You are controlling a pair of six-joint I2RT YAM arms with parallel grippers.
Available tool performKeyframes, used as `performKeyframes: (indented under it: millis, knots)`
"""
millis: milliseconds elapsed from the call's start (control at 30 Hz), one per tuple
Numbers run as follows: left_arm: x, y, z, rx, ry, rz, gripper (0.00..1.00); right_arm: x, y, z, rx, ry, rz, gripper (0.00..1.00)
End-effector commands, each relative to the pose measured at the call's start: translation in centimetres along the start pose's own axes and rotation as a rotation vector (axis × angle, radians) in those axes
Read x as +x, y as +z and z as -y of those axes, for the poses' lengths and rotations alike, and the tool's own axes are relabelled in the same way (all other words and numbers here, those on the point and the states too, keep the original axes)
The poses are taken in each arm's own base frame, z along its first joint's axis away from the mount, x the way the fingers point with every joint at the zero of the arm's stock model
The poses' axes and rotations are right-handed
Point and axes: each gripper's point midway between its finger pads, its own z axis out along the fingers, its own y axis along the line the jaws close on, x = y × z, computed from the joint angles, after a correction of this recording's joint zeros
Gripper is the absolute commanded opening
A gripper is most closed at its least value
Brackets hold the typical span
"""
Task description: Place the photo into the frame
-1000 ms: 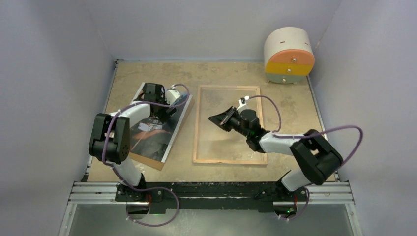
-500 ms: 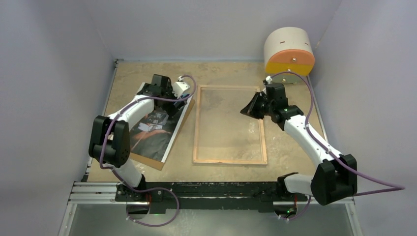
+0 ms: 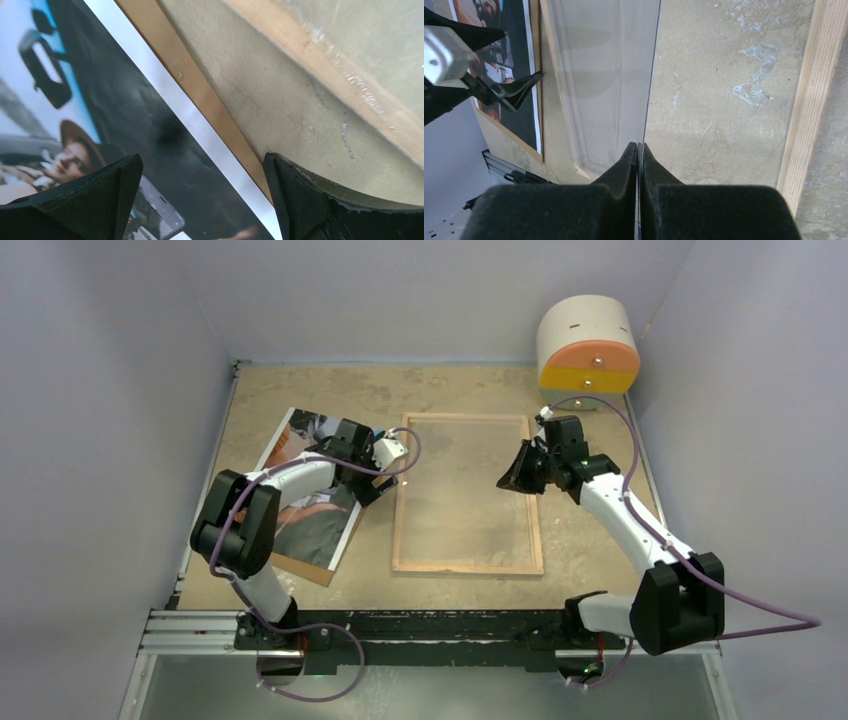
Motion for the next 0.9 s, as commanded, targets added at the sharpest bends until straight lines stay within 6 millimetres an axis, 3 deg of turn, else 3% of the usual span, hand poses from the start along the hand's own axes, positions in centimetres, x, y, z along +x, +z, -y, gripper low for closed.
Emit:
performKeyframes:
  millis: [0,200,333,433,500,667,767,867]
  knots:
    - [1.4,1.2,-1.0,-0.086,0.032,-0.031,1.0,0.6,0.1,0.2,-0.009,-0.015,-0.027,0.0]
    - [4.4,1.6,-3.3,-0.225,0.105,-0.144,1.0,0.9,0.3,0.4,-0.011,-0.013,-0.035,0.0]
    - [4.1,1.1,-4.8,-0.26,0.094,-0.144,1.0,1.3,0.5,0.6,-0.014,-0.014,-0.044,0.0]
    - [1.8,0.5,-5.1,-0.243,0.057,-0.093,1.0,1.1,0.2,0.3,-0.019,-0.019,-0.03,0.0]
    - [-1.1,-0.3,-5.0,-0.206,0.017,-0.022,1.0,0.4,-0.5,-0.2,-0.031,-0.028,0.003,0.0]
    - [-6.4,-0.9,-3.3,-0.085,-0.065,0.09,1.0,-2.7,-3.9,-1.5,-0.036,-0.059,0.135,0.0]
    - [-8.2,-0.3,-2.3,-0.013,-0.113,0.102,1.0,-3.9,-5.6,-1.4,-0.022,-0.059,0.171,0.0]
    - [-9.3,0.7,-1.4,0.028,-0.131,0.115,1.0,-3.7,-5.9,-1.4,-0.032,-0.053,0.153,0.0]
